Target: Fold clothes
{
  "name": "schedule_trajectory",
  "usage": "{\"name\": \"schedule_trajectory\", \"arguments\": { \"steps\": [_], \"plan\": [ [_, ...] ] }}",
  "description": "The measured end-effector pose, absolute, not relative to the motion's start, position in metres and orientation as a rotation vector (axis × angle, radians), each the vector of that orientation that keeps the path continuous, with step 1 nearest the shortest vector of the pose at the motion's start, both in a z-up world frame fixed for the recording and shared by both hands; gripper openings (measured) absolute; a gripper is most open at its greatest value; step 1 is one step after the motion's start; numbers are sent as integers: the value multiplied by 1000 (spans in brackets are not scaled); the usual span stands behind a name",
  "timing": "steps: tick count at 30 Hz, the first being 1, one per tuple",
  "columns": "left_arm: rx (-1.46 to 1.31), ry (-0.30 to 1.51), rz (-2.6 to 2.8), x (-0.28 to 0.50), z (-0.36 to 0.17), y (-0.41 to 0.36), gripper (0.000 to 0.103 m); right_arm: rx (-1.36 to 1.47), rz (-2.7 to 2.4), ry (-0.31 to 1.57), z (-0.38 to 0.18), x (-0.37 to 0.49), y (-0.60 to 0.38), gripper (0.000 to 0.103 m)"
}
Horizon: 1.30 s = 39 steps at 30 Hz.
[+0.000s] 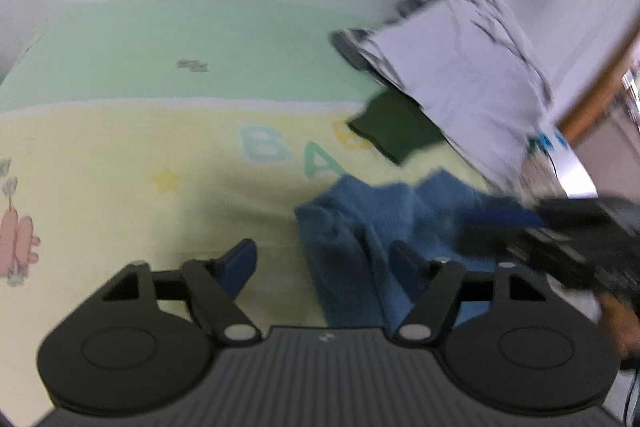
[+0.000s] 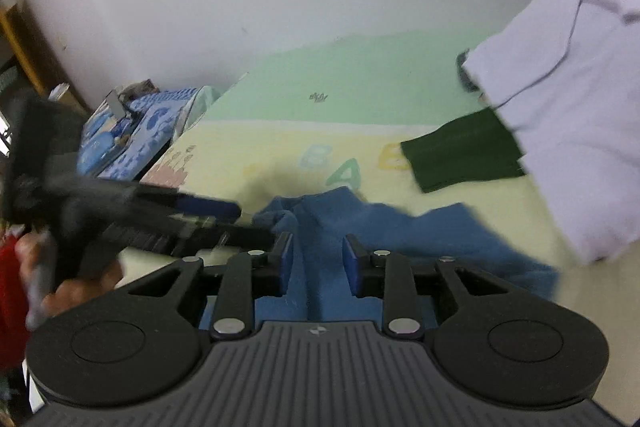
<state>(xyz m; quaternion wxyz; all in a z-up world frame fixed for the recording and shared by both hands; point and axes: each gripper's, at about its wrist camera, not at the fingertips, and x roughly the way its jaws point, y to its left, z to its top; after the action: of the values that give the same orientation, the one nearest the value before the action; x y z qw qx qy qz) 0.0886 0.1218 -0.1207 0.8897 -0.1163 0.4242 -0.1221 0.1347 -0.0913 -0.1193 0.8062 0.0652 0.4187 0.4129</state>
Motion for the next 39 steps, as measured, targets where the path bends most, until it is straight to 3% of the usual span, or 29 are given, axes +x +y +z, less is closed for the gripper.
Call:
{"name": "schedule_trajectory", "arguments": {
  "steps": [4, 5, 6, 7, 17, 20, 25, 29, 33, 35, 39],
  "plan": [
    [-176, 884, -324, 78, -118, 111, 69, 157, 921, 959, -140, 142, -64, 34],
    [-159, 884, -342, 75, -117, 109, 69, 142, 922, 956, -141, 141, -62, 30],
    [-143, 884, -360, 73, -117, 106, 69, 130, 920, 949, -142, 140, -62, 12],
    [-126, 885, -377, 70, -116, 103, 69, 136, 918, 940, -139, 139, -65, 8],
    [-52, 912, -473, 71, -129, 70, 72, -19, 768, 865, -136, 123, -73, 6],
    [-36, 905, -477, 71, -130, 70, 79, -14, 748, 872, -135, 123, -76, 6],
    [-33, 915, -492, 80, -126, 65, 79, 81, 723, 872, -121, 127, -102, 14],
    [-65, 919, -499, 94, -131, 64, 89, 163, 625, 827, -104, 130, -143, 15],
    [-46, 919, -487, 101, -126, 60, 87, 218, 521, 807, -98, 131, -186, 40],
    [-45, 911, -476, 100, -121, 64, 82, 197, 488, 820, -102, 132, -203, 40],
    [-59, 865, -444, 87, -105, 87, 87, 217, 499, 877, -112, 137, -219, 44]
  ]
}}
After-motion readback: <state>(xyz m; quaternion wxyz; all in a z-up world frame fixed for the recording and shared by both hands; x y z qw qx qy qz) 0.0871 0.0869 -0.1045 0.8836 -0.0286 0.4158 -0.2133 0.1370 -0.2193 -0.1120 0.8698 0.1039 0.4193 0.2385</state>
